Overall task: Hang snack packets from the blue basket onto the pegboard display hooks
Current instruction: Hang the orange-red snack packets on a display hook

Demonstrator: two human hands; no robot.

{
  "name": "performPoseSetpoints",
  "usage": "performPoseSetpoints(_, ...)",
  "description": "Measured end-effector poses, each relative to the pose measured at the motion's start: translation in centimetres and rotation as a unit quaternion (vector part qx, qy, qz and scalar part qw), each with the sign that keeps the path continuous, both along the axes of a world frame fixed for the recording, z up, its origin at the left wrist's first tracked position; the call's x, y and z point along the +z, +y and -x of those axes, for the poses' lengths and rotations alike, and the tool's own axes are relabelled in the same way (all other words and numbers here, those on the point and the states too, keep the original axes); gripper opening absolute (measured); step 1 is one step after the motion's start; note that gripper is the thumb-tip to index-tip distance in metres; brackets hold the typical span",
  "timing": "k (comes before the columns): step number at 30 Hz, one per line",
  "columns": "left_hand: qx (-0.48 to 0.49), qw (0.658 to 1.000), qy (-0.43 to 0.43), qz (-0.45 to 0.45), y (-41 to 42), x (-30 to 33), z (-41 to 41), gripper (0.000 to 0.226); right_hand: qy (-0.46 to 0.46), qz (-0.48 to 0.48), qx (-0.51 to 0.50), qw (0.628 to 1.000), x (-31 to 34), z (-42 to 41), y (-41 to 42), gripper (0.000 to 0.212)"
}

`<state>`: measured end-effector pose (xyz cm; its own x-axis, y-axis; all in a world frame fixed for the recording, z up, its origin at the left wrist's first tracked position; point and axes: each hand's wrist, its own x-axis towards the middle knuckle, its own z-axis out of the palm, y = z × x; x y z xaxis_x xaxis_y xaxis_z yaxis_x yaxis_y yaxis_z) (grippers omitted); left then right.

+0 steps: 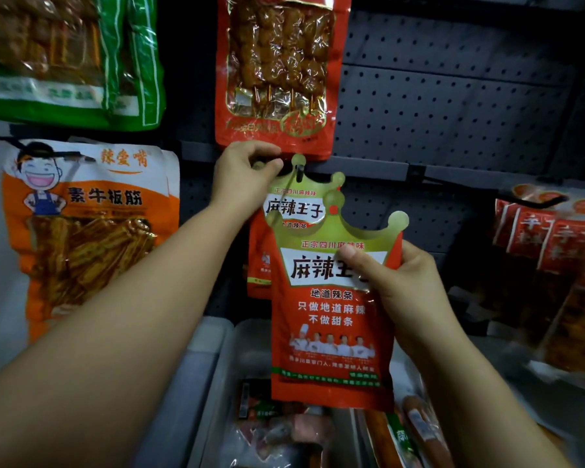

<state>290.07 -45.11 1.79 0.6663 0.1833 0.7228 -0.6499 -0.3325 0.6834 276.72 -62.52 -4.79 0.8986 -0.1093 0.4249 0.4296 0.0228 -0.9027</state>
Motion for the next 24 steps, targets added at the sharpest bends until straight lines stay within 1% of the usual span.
performPoseSetpoints(2, -0.026, 1.0, -0.015, 0.005, 0.8, -0.4, 1.7, 0.014, -0.005, 0.003, 0.011, 1.0, 0.0, 0.1, 0.4, 0.01)
performPoseSetpoints(4, -0.092, 0.995, 0.0, 0.025, 1.5, -0.8, 3.6, 0.015, -0.01, 0.005, 0.023, 1.0, -0.1, 0.2, 0.7, 0.016)
performPoseSetpoints(6, -0.157, 0.987, 0.029, 0.027, 2.1, -1.3, 5.8, 0.016, -0.01, 0.006, 0.033, 0.999, -0.2, 0.3, 1.0, 0.017)
performPoseSetpoints(9, -0.24, 0.968, 0.065, -0.044, 2.5, -1.9, 9.1, 0.027, -0.02, 0.007, 0.045, 0.999, -0.2, 0.6, 1.8, 0.017)
performPoseSetpoints(10, -0.253, 0.963, 0.065, -0.06, 2.4, -2.0, 9.9, 0.028, -0.025, 0.008, 0.047, 0.999, -0.1, 0.7, 2.0, 0.018)
performPoseSetpoints(12, -0.241, 0.967, 0.046, -0.066, 2.3, -2.1, 11.1, 0.019, -0.042, 0.014, 0.051, 0.998, 0.2, 1.1, 2.5, 0.021)
performPoseSetpoints(15, -0.204, 0.978, 0.011, -0.045, 2.5, -1.8, 12.2, 0.008, -0.086, 0.018, 0.059, 0.994, 0.9, 1.8, 3.2, 0.014)
performPoseSetpoints(18, -0.188, 0.981, -0.032, -0.035, 2.9, -1.3, 13.1, 0.012, -0.128, 0.021, 0.059, 0.99, 1.3, 2.6, 3.7, 0.011)
performPoseSetpoints(20, -0.193, 0.979, -0.053, -0.033, 2.9, -0.9, 13.7, 0.016, -0.142, 0.02, 0.055, 0.988, 1.5, 3.0, 3.9, 0.012)
performPoseSetpoints(22, -0.196, 0.977, -0.058, -0.053, 2.7, -0.4, 13.7, 0.024, -0.142, 0.014, 0.047, 0.989, 1.7, 3.1, 4.0, 0.017)
performPoseSetpoints(24, -0.186, 0.977, -0.06, -0.091, 2.4, 0.2, 13.5, 0.029, -0.136, -0.004, 0.039, 0.99, 1.8, 3.1, 3.9, 0.019)
